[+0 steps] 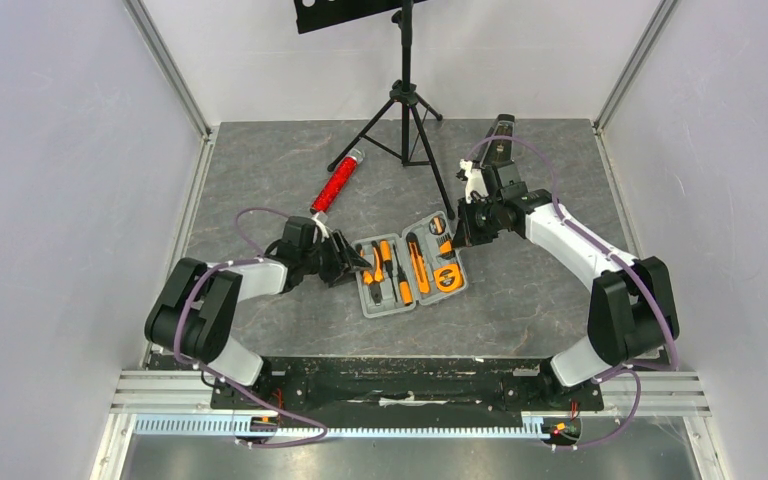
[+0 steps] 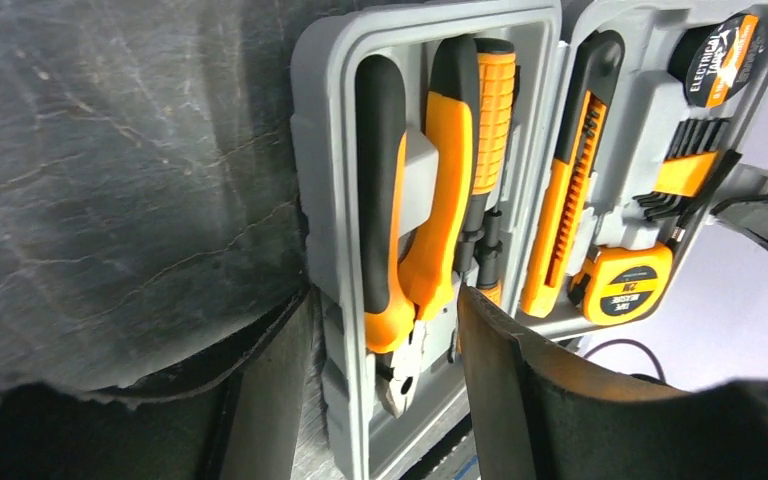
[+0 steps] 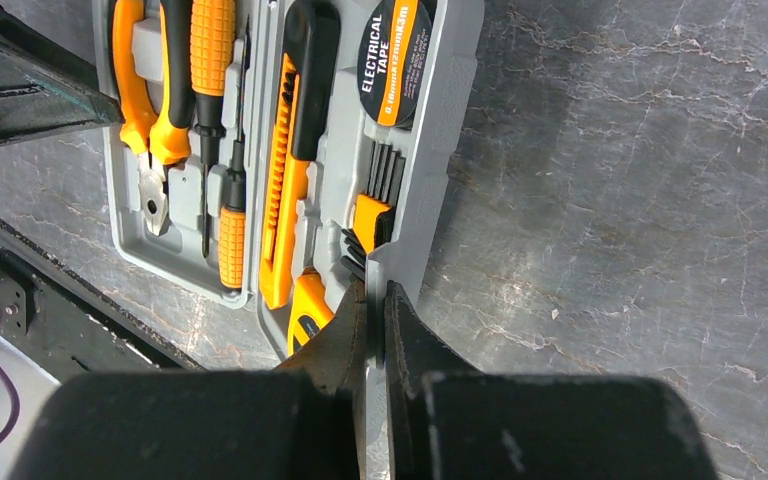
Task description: Pack the tool kit
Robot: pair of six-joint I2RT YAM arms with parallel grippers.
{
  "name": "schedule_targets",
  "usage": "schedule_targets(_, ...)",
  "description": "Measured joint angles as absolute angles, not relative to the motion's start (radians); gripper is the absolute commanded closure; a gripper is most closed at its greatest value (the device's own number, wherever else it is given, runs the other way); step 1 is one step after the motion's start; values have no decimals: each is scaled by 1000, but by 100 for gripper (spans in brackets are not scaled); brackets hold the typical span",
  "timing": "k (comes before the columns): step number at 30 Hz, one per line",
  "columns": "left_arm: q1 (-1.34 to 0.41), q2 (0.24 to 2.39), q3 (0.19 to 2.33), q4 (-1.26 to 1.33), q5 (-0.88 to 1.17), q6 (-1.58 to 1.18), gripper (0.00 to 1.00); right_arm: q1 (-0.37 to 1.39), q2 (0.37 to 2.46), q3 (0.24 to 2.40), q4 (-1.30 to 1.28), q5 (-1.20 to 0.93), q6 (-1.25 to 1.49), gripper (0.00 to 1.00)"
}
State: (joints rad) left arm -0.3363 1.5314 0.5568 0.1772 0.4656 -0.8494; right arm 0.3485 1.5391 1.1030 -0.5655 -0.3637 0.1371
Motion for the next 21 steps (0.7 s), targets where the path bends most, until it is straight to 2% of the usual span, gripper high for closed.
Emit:
schedule_targets(8,-338,1540,549,264,517,-947,42,343,1540,1090,-555,-347,134,100)
schedule_targets(16,-371,1417,561,318,532,-1026,43,326,1540,997,-485,-271,127,100)
schedule_targets(21,-429,1388,638,371,546,-1040,44,336,1551,923,-410,-266,150,100)
